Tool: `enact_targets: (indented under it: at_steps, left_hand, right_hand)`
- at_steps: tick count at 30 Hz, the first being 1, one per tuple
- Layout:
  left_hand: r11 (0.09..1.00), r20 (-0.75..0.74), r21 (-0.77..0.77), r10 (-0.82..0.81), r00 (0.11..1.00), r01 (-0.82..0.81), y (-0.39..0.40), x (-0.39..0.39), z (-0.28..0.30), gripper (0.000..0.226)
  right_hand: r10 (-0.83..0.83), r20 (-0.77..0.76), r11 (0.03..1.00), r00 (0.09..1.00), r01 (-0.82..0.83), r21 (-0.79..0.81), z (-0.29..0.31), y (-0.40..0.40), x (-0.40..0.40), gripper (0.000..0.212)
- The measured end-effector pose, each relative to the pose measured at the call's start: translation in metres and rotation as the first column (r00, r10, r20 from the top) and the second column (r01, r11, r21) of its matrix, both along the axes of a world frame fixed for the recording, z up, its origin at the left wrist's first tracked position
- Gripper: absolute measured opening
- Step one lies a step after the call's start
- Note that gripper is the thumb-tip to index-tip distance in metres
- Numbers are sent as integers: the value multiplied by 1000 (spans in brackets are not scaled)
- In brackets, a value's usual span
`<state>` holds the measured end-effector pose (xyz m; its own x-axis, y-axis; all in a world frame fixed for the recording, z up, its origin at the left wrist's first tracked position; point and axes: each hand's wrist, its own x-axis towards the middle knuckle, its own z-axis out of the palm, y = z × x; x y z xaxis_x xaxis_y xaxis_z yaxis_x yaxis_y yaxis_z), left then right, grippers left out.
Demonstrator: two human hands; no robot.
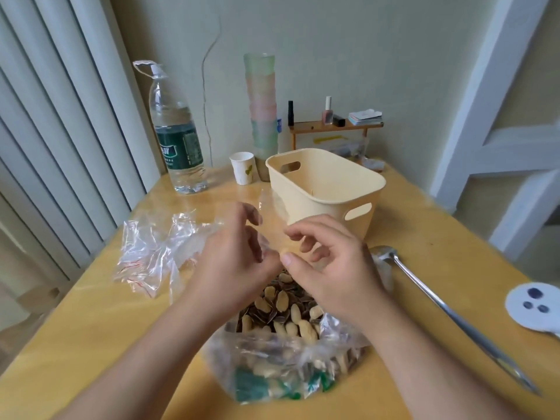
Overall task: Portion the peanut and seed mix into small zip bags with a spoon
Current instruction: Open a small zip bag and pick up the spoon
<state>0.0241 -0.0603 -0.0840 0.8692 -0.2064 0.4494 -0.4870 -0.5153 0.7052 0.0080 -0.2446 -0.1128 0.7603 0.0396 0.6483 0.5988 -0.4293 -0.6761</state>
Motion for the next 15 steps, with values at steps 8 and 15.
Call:
enact_targets:
  at_steps: [8, 15]
  left_hand:
    - [997, 93, -59, -47, 995, 52, 8, -9, -17, 36]
    - [979, 32, -197, 57, 998, -50, 8, -16, -15, 40]
  right_hand:
    - [76, -51, 960, 996, -87, -267, 13, 3, 6, 16]
    - [-243, 225, 824, 943, 324, -466, 20, 8, 16, 22]
